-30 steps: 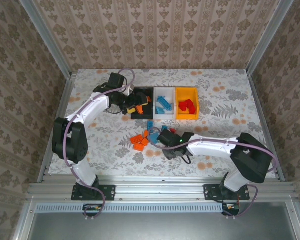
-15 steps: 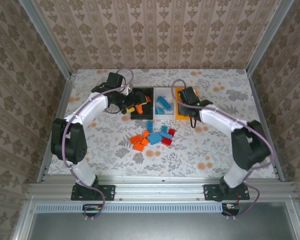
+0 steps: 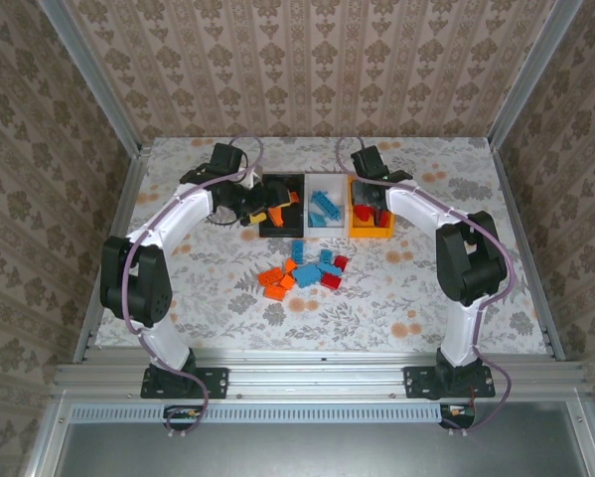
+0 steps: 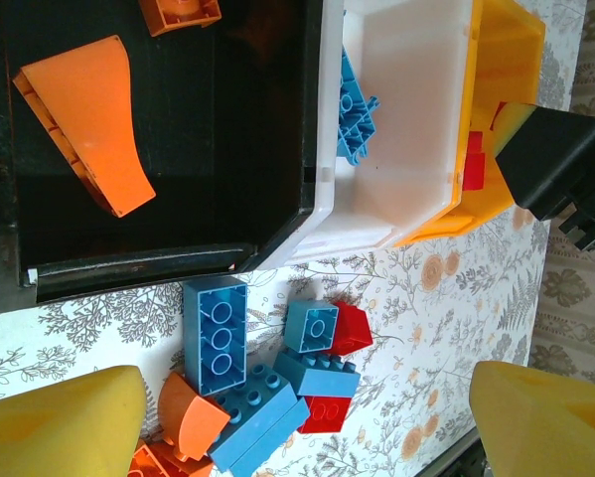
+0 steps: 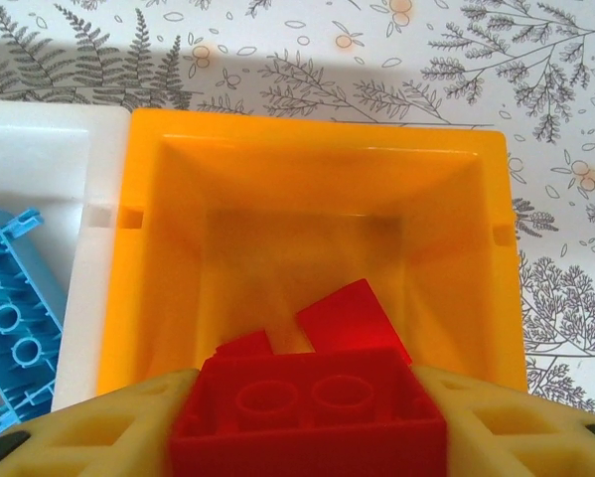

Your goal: Sort the legos into containers by color

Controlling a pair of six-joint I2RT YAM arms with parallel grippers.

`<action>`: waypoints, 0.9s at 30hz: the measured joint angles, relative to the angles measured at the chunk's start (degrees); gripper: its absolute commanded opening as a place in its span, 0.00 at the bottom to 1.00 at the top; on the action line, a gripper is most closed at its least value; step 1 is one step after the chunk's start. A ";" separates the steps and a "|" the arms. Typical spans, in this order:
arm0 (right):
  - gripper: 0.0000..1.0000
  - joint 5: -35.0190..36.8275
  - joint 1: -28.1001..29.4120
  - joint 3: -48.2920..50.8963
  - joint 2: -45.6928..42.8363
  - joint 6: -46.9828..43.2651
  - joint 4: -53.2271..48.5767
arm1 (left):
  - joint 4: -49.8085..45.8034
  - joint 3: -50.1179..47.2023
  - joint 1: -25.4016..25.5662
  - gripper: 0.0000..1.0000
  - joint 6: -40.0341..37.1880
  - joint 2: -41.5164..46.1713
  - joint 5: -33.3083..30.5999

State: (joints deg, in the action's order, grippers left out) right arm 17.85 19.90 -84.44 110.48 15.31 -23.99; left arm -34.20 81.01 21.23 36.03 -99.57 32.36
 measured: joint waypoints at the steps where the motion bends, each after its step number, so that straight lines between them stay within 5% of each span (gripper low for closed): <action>1: 0.57 0.00 0.00 0.00 0.00 -0.09 -0.13 | 0.00 0.00 0.00 0.87 0.00 0.00 0.02; 15: 0.68 1.38 2.40 4.61 -5.38 -0.61 -0.20 | -0.04 0.00 -0.15 0.87 0.00 0.00 0.00; 22: 0.67 4.28 20.06 16.65 -23.47 3.58 3.87 | -0.04 0.00 -3.30 0.86 0.02 0.15 0.00; 27: 0.71 4.46 30.42 20.35 -19.10 10.12 4.72 | -0.04 0.00 -7.58 0.87 0.04 1.73 -0.42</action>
State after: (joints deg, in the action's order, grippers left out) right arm 22.31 50.33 -64.10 91.37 25.43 -19.27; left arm -34.24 81.01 13.65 36.07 -97.84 31.94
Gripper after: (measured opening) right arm 0.688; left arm 0.865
